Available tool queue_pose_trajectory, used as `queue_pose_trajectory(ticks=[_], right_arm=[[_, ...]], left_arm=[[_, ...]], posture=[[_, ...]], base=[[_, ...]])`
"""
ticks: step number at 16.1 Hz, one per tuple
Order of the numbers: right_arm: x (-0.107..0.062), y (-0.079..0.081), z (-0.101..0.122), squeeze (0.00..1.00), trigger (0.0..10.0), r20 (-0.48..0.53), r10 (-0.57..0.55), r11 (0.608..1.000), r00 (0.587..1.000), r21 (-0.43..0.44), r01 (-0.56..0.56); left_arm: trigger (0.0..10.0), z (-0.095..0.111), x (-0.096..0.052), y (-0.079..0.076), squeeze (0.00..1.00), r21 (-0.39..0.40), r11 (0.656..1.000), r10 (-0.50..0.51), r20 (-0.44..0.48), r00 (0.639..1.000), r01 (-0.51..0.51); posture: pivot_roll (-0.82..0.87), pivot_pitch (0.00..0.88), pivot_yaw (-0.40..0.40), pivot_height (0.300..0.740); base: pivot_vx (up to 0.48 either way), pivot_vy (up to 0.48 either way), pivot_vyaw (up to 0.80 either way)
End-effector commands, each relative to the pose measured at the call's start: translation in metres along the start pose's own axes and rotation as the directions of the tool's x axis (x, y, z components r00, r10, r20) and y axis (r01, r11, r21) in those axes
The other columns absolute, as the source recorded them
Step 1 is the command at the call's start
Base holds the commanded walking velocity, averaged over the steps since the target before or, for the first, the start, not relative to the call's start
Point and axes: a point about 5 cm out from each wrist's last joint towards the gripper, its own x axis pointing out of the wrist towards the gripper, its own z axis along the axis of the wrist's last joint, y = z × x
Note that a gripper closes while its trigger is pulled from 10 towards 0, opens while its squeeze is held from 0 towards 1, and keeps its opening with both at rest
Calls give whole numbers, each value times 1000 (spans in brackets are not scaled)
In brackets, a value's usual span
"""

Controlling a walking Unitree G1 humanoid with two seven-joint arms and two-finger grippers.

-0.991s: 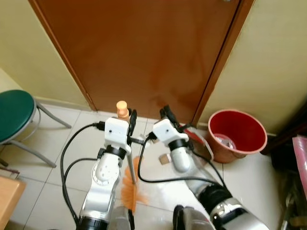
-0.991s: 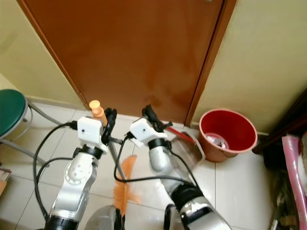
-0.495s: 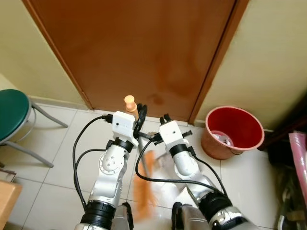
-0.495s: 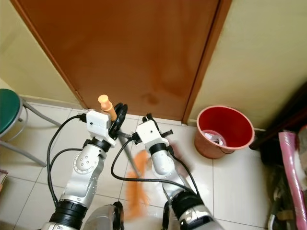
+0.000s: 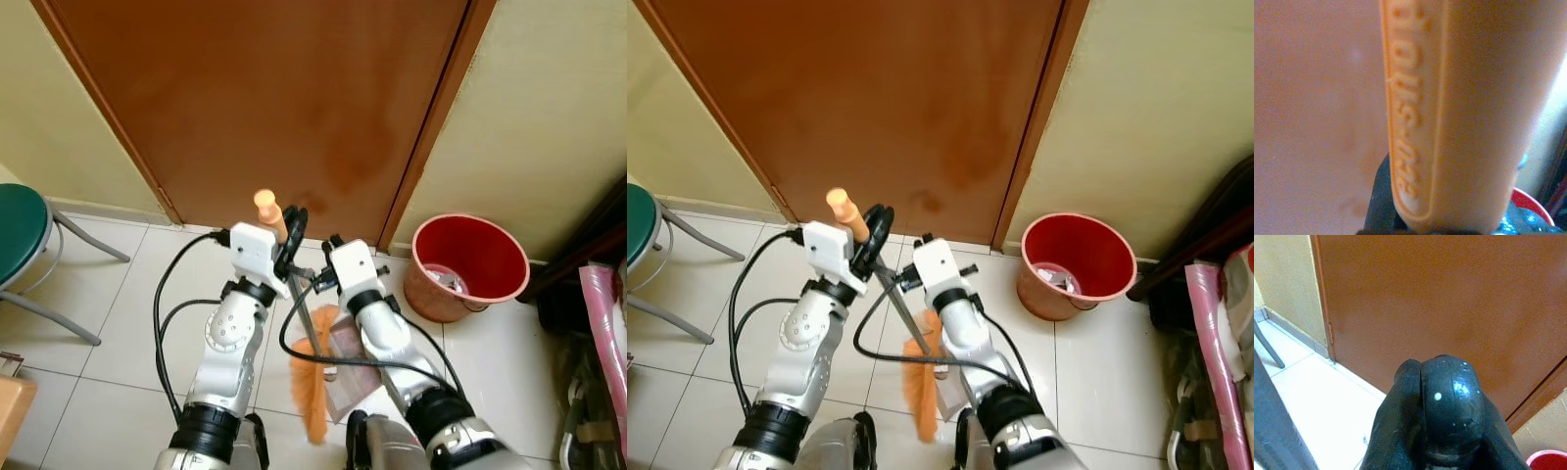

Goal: Sweep floor

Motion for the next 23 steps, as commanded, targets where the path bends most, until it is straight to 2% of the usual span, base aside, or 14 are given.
queue_pose_trajectory(ticks=[1,2,3,5,6,7,8,9,12,15,18,21,23], right_arm=[[5,16,4,0,10000,-17,63,997,998,49,-62],[5,15,4,0,10000,-18,64,997,998,51,-63],[8,8,4,0,10000,-29,45,998,999,41,-44],[11,-5,2,0,10000,-48,7,999,999,40,-5],[12,-16,1,0,10000,-58,-26,999,998,38,28],[12,-24,0,0,10000,-67,-53,998,996,42,55],[12,-24,0,0,10000,-67,-53,998,996,42,55],[10,-37,-4,0,10000,-91,-104,992,990,60,110],[3,-63,-18,0,10000,-161,-201,971,966,94,218],[-3,-76,-27,0,10000,-220,-240,957,946,110,268],[-16,-90,-43,0,10000,-319,-285,932,904,129,339],[-29,-101,-50,0,10000,-349,-326,911,879,132,390],[-40,-112,-52,0,10000,-343,-378,887,860,131,442]], left_arm=[[10000,19,24,-40,0,-198,978,-35,127,991,60],[10000,20,25,-40,0,-199,978,-32,129,991,58],[10000,32,36,-29,0,-233,972,33,172,984,9],[10000,46,45,-14,0,-247,968,92,214,973,-37],[10000,54,44,-1,0,-192,980,98,241,966,-51],[10000,57,41,9,0,-171,983,113,248,962,-71],[10000,57,41,9,0,-171,983,113,248,962,-71],[10000,64,34,26,0,-141,984,140,264,954,-106],[10000,80,23,52,0,-106,979,197,296,935,-173],[10000,92,18,63,0,-88,977,214,321,923,-196],[10000,106,8,73,0,-68,974,226,338,914,-216],[10000,97,-5,76,0,-41,972,231,297,926,-230],[10000,83,-19,74,0,13,980,190,228,955,-198]], posture=[[29,144,-26,740],[29,144,-26,740],[26,114,-31,740],[24,94,-34,740],[19,74,-31,740],[18,66,-31,740],[18,66,-31,740],[19,52,-28,740],[34,35,-29,740],[44,22,-32,740],[44,20,-38,740],[50,17,-44,740],[54,16,-38,740]], base=[[0,0,0],[0,0,0],[0,0,0],[0,0,0],[0,0,0],[0,0,0],[0,0,0],[0,0,0],[0,0,0],[0,0,0],[0,0,0],[0,0,0],[0,0,0]])
